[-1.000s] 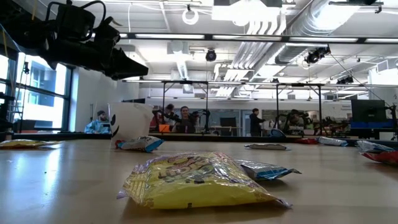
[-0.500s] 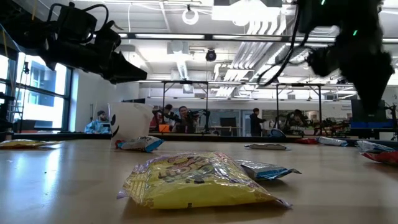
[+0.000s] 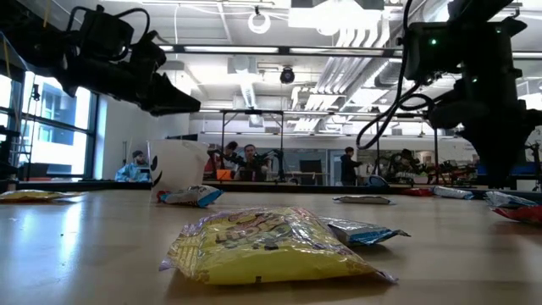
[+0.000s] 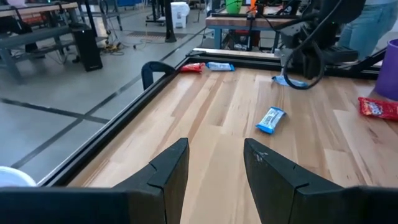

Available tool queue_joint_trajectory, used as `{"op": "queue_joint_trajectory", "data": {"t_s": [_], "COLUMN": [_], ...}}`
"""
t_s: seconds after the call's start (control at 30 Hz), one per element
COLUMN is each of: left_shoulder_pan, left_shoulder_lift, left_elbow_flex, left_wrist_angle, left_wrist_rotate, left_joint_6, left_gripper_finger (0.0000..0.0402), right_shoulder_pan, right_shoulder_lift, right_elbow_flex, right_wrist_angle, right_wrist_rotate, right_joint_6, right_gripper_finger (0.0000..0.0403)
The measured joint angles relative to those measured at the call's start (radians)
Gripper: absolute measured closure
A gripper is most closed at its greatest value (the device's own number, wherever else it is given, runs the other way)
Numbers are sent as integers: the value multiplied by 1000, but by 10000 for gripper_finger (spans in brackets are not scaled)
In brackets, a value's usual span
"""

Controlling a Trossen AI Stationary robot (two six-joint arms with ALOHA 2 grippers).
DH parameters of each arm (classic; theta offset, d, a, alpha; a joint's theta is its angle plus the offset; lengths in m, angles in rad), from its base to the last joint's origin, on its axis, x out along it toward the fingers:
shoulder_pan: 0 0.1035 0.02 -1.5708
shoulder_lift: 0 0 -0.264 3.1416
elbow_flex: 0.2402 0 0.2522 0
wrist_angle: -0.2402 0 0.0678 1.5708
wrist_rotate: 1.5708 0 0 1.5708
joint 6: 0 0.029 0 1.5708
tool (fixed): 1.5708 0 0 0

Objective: Sort candy
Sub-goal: Put the white candy into the orange bucket

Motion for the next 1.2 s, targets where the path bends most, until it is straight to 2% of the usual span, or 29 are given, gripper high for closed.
{"op": "queue_joint_trajectory", "data": {"t_s": [0.2,0.4,0.5,0.6,0.67,0.83,1.0,1.1,1.2], "left_shoulder_pan": [0,0,0,0,0,0,0,0,0], "left_shoulder_lift": [8,8,8,8,8,8,8,8,8], "left_elbow_flex": [0,0,0,0,0,0,0,0,0], "left_wrist_angle": [-20,-45,-49,-49,-48,-49,-52,-49,-46], "left_wrist_rotate": [0,0,0,0,-1,-1,-1,-2,-3], "left_joint_6": [-15,-21,-24,-23,-22,-28,-39,-46,-47], "left_gripper_finger": [259,259,259,259,259,259,259,259,259], "right_shoulder_pan": [-1,-5,-5,-5,-5,-21,-24,-24,-28], "right_shoulder_lift": [0,0,3,20,25,17,6,4,5], "right_elbow_flex": [0,0,0,-8,-50,-197,-199,-159,-132], "right_wrist_angle": [0,-14,-61,-96,-55,149,130,117,122], "right_wrist_rotate": [90,78,32,30,28,-24,5,70,175], "right_joint_6": [107,223,296,338,342,380,385,332,294], "right_gripper_finger": [349,276,241,217,212,210,218,249,303]}}
